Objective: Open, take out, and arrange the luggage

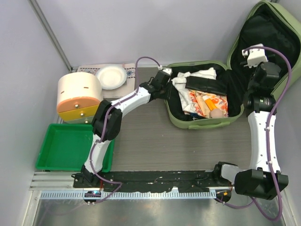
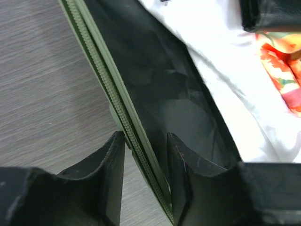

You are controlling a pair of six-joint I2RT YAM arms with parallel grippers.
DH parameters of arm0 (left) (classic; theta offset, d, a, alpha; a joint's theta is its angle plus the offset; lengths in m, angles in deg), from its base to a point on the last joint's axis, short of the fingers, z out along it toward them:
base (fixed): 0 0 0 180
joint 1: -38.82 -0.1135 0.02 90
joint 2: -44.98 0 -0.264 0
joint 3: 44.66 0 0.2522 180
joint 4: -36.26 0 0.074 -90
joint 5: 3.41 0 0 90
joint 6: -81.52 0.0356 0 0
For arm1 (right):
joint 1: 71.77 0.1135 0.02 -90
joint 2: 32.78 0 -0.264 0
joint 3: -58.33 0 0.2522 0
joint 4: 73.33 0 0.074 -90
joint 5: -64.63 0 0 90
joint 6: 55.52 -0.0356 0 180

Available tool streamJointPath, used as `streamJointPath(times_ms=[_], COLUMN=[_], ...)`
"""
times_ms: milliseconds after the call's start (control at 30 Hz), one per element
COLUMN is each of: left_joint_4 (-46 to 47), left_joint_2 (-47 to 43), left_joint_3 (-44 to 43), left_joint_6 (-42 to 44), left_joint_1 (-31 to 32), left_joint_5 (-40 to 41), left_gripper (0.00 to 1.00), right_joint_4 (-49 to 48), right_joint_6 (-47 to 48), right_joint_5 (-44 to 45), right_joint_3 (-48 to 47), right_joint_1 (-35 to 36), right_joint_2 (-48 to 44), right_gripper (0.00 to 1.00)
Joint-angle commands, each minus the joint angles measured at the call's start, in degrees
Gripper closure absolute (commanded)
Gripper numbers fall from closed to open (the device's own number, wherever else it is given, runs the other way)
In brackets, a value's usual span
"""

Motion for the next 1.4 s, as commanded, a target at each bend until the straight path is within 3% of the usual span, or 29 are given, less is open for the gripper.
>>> streamJointPath(times_ms=[0,67,167,233,267,300,400,500,667,767,1033,1200,1367], left_joint_4=[2.99,4.13,3.96,3.17,2.21,1.85,2.29,1.16,-7.97,-10.63,-11.15,-11.42,-12.30], left_joint_2=[2.12,2.47,3.62,3.88,3.62,2.92,-2.08,-7.79,-14.04,-18.60,-28.19,-29.42,-29.08], left_joint_3=[-3.05,-4.10,-6.99,-8.41,-9.29,-9.38,-6.84,-5.16,-8.41,-5.79,5.81,7.23,7.32], left_joint_6=[5.70,7.63,9.04,10.36,10.63,10.98,13.51,16.51,20.48,19.60,20.12,20.65,20.92], left_joint_1=[-1.64,-2.17,-2.70,-2.61,-2.61,-2.61,-2.61,-2.78,-4.71,-5.95,-7.88,-8.15,-8.32], left_joint_5=[1.58,1.23,-1.22,-4.65,-5.62,-7.45,-8.52,-9.58,-19.49,-23.37,-23.38,-21.45,-20.92], left_gripper=[0.66,0.74,0.76,0.63,0.39,0.30,0.15,0.07,0.06,0.06,0.06,0.05,0.04], right_joint_4=[8.87,15.79,25.28,29.18,32.33,33.06,33.60,34.13,29.31,25.52,18.13,16.10,15.05], right_joint_6=[-4.24,-5.12,-4.95,-3.38,-2.84,-2.75,-2.49,-1.52,0.33,1.29,5.15,7.00,8.06], right_joint_5=[-9.80,-13.66,-24.64,-32.38,-34.49,-36.08,-36.53,-38.20,-39.52,-39.61,-34.78,-32.14,-30.65], right_joint_3=[-3.29,-3.73,-4.79,-5.14,-5.23,-5.41,-5.84,-7.42,-7.08,-6.55,-5.67,-5.50,-5.23], right_joint_1=[0.04,0.04,0.04,0.12,0.04,0.04,0.13,0.13,0.04,0.47,2.41,3.90,4.87], right_joint_2=[-2.32,-1.97,-1.10,-0.30,0.74,1.45,4.69,9.96,17.27,20.78,27.38,30.89,33.18], right_gripper=[0.29,0.30,0.29,0.28,0.28,0.28,0.29,0.42,0.53,0.57,0.59,0.59,0.52])
